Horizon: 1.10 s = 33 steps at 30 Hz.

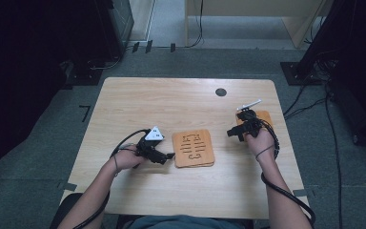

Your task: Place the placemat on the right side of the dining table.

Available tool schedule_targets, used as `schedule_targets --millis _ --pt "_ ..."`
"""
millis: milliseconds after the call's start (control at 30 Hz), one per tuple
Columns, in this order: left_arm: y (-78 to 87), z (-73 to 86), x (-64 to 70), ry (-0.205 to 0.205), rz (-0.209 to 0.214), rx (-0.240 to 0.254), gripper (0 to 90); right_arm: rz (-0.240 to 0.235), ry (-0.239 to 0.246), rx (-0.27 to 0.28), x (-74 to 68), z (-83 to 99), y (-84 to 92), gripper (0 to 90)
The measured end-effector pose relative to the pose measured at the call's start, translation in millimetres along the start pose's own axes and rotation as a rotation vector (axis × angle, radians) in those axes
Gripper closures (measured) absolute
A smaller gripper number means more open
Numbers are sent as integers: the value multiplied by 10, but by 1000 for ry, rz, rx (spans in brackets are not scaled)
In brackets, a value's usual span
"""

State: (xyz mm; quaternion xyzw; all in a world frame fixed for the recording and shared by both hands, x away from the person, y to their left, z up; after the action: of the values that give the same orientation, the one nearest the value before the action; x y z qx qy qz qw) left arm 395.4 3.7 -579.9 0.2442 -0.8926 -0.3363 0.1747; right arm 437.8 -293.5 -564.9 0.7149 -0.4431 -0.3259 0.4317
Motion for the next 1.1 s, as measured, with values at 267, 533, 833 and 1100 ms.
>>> schedule_targets --millis 267,533,833,1100 --pt "0 2 -1 -3 -3 -1 100 -1 22 -6 -117 1 -12 192" --pt "-1 2 -1 -4 -3 -1 100 -2 80 -19 -257 -15 -47 193" --pt "-2 2 -1 -5 -5 -1 100 -24 97 -12 -418 10 -41 193" --pt "-2 1 -1 -5 -5 -1 100 -34 141 -19 -538 8 -89 193"
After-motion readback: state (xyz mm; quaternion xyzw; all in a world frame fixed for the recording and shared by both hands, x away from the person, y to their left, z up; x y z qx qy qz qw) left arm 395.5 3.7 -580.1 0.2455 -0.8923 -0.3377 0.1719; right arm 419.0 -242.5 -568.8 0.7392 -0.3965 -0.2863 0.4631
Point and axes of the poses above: each handheld gripper's, and its own axes: y roughly backward along the jaws, z roughly out of its underside, x roughly to its right, the point moved 9 cm from there along -y, roughly forward along the jaws, and after that the axes turned 8 degrees about y, right-handed, at the moved point
